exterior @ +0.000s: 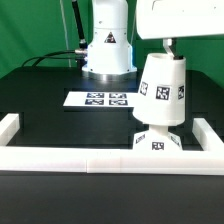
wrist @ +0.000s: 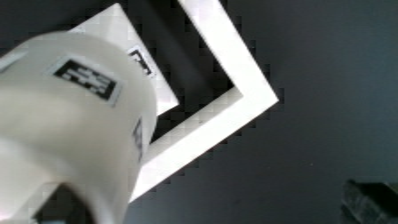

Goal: Assemble lamp

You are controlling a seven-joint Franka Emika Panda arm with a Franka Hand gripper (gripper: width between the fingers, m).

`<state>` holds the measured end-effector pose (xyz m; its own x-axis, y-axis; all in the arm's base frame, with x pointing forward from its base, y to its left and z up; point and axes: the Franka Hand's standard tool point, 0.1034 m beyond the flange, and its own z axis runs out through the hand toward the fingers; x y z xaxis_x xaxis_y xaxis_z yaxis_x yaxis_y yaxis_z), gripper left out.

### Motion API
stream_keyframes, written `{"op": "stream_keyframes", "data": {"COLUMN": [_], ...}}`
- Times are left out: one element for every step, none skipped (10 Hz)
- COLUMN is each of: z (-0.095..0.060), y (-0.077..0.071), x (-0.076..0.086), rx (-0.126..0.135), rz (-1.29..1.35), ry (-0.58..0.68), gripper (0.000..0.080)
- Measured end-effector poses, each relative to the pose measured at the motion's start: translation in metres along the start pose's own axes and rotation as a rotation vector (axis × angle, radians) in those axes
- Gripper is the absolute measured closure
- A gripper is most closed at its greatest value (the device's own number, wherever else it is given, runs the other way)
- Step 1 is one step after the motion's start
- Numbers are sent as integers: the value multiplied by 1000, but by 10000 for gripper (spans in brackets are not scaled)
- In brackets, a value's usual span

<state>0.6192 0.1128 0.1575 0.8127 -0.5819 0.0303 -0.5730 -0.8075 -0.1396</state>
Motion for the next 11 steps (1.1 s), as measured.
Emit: {"op": "stream_keyframes", "data": {"z": [-9,-20,-32,-38,-39,-37,-37,-37,-37,-36,-36], "y": [1,2,3,3,4,3,4,4,4,4,4], "x": [-3,-8,-8,-5,-7,-10,-10,-10,-10,-10,-10], "rx": [-4,-10,-9,-2,0,0,-1,-1,-1,-1,-1], "rz": [10,15,17,21,31,42,40,41,40,40,40], "ry": [-19,-45,-57,-53,-51,-51,-51,-51,-51,-51,-51], "gripper": [108,108,101,101,100,100,100,100,100,100,100]}}
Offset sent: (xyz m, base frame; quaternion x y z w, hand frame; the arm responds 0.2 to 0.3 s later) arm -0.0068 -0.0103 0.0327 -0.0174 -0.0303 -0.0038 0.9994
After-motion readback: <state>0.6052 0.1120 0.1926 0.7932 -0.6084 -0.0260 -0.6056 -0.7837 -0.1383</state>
